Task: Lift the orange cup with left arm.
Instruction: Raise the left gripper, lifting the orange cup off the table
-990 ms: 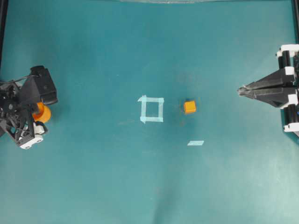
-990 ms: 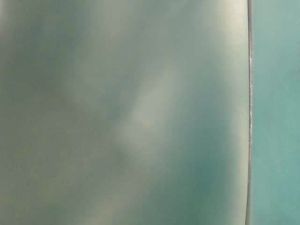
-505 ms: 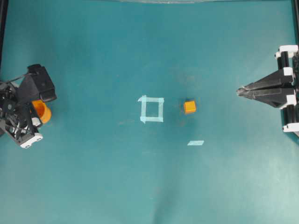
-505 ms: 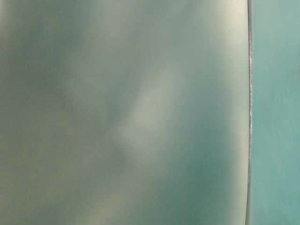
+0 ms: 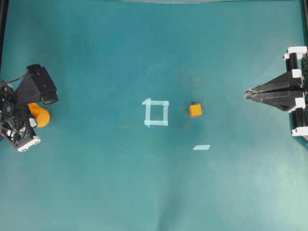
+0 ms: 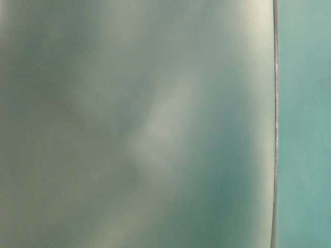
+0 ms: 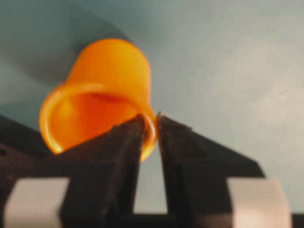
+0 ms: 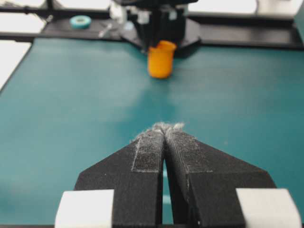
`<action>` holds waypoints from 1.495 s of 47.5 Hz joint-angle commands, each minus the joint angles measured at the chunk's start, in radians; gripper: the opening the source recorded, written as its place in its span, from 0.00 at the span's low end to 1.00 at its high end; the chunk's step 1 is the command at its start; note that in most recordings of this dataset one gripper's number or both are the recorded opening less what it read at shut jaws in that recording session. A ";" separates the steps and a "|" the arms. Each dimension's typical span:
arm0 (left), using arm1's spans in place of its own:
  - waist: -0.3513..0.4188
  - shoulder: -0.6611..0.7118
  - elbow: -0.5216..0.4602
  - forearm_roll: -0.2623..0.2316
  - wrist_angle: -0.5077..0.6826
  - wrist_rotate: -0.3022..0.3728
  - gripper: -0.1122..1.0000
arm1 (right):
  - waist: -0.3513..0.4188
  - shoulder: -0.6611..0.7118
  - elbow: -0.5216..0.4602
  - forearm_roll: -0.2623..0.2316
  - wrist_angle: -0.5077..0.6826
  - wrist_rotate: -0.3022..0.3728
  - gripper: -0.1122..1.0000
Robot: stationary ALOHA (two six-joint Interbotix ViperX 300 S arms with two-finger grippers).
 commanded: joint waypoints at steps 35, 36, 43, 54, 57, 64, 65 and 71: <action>-0.002 -0.067 -0.126 0.023 0.189 0.008 0.17 | 0.002 0.002 -0.031 0.000 0.003 -0.005 0.10; -0.002 -0.067 -0.132 0.023 0.198 0.008 0.17 | 0.002 0.002 -0.029 -0.002 0.002 -0.006 0.10; -0.002 -0.066 -0.170 0.023 0.241 0.038 0.17 | 0.002 0.002 -0.031 -0.002 0.002 -0.006 0.10; -0.002 -0.055 -0.230 0.023 0.295 0.084 0.17 | 0.002 0.005 -0.031 -0.002 0.002 -0.006 0.10; -0.002 -0.055 -0.252 0.023 0.324 0.098 0.17 | 0.002 0.005 -0.029 -0.002 0.002 -0.006 0.10; -0.002 -0.055 -0.301 0.023 0.394 0.124 0.17 | 0.002 0.006 -0.031 0.000 0.002 -0.006 0.10; -0.002 -0.055 -0.308 0.023 0.402 0.126 0.17 | 0.002 0.006 -0.031 -0.002 0.002 -0.006 0.10; -0.003 -0.055 -0.344 0.028 0.451 0.127 0.17 | 0.002 0.006 -0.029 -0.002 0.002 -0.008 0.10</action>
